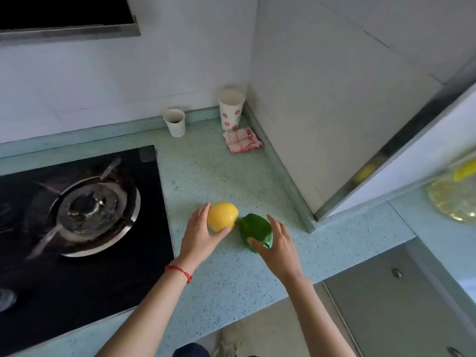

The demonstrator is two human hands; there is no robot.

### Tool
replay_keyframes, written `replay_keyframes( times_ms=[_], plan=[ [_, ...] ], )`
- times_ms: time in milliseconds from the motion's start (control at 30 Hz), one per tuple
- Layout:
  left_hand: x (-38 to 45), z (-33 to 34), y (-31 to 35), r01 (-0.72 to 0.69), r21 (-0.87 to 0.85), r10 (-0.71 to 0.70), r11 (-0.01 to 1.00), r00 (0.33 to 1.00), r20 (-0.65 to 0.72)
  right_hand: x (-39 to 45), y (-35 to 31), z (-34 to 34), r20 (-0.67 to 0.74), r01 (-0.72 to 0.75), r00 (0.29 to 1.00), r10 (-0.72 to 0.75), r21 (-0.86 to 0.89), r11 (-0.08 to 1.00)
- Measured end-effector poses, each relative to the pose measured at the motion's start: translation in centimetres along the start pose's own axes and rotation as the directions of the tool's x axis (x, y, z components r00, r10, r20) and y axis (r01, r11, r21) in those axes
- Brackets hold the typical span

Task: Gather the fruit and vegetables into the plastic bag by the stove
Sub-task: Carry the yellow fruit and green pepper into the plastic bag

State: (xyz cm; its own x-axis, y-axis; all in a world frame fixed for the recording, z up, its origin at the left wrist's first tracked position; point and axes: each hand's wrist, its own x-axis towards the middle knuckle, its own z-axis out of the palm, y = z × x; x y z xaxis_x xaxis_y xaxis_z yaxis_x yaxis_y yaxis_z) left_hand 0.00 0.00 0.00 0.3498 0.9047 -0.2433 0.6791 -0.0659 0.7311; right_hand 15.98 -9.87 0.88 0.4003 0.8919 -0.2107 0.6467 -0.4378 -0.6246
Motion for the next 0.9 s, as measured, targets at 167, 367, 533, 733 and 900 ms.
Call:
replay_keyframes(
  times_ms=[167, 367, 533, 733, 900],
  plan=[
    [2.6, 1.0, -0.3, 0.165, -0.158, -0.162, 0.974, 0.986, 0.026, 1.4, -0.1, 0.9, 0.037, -0.14, 0.99, 0.136, 0.161, 0.977],
    [4.0, 1.4, -0.5, 0.173, -0.206, -0.163, 0.963, 0.984, 0.066, 2.5, -0.3, 2.0, 0.015, -0.218, 0.975, 0.224, 0.287, 0.933],
    [4.1, 0.7, -0.6, 0.217, -0.324, -0.194, 0.921, 0.976, 0.103, 2.5, -0.9, 1.8, 0.008, -0.269, 0.958, 0.288, 0.387, 0.882],
    [2.7, -1.2, -2.1, 0.26, -0.46, -0.237, 0.849, 0.965, 0.108, 1.4, -1.3, 1.5, -0.008, -0.262, 0.952, 0.307, 0.5, 0.826],
    [0.1, -3.6, -3.1, 0.217, -0.575, -0.235, 0.789, 0.971, 0.045, 0.9, -1.8, 1.5, 0.013, -0.209, 0.968, 0.252, 0.602, 0.771]
  ],
)
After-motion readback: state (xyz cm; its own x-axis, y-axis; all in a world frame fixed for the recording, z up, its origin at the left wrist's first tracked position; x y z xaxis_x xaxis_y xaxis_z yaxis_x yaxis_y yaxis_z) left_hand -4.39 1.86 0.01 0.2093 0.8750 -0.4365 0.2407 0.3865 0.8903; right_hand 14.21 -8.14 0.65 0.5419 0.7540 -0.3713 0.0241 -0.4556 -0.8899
